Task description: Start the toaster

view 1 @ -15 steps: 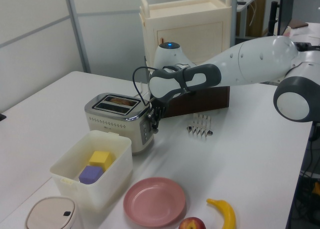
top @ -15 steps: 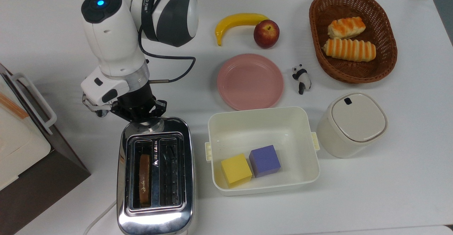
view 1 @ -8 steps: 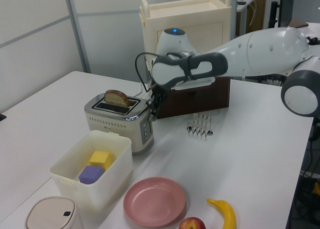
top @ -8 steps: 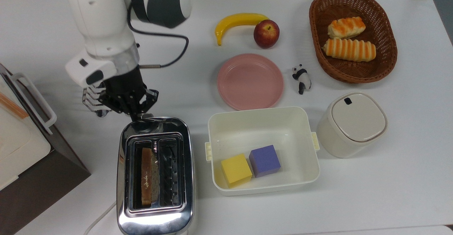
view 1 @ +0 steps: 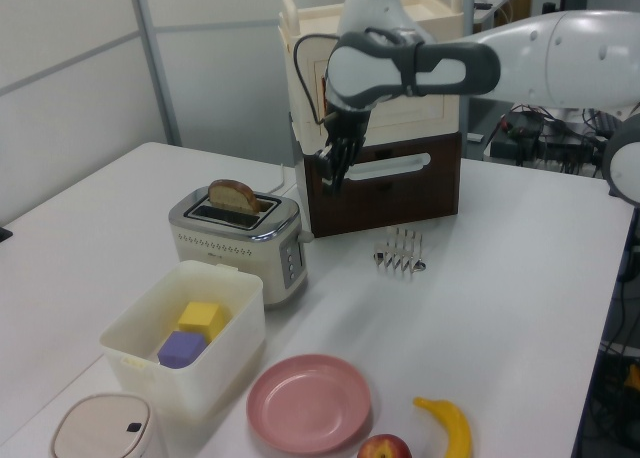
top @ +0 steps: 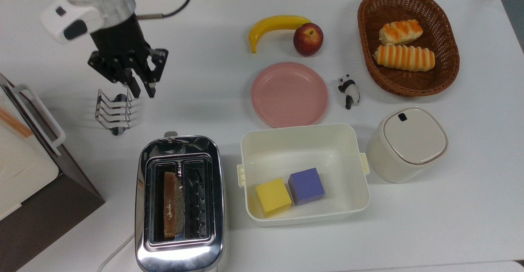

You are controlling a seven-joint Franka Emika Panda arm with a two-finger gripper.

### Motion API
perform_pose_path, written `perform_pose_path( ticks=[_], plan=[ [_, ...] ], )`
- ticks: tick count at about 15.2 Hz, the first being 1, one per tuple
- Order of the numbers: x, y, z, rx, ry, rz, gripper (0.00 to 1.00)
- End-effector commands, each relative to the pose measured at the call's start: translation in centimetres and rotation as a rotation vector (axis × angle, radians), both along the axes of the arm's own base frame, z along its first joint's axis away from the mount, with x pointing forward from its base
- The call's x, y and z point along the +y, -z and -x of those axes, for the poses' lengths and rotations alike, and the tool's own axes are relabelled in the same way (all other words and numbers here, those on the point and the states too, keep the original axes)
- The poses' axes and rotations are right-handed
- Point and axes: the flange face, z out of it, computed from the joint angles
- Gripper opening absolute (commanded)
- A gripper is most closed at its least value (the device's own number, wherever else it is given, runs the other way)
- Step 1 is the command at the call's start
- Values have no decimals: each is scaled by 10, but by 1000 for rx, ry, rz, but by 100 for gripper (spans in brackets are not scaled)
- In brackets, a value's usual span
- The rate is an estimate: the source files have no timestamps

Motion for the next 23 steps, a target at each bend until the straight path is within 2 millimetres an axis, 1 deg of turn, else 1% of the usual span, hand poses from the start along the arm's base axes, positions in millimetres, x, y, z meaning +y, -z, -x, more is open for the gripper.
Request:
perform_pose_path(
  ticks=[1,2,5,6,8,9,11,14,15,17,20,23],
  plan=[
    [0,-28,25,28,-47,-14,43],
    [0,-30,28,43,-61,-11,48],
    [-3,-48,40,55,-83,49,68],
    [-5,-55,43,50,-78,59,82],
    [-10,-60,47,46,-70,63,97],
    [-11,-64,50,40,-69,67,100],
    [-11,-66,51,42,-69,75,100],
    [-12,-59,59,122,-73,65,100],
    [-12,-58,61,147,-80,90,100],
    [-12,-59,65,175,-91,135,100],
    [-14,-66,69,168,-80,140,100],
    [-16,-68,71,170,-87,145,100]
  ],
)
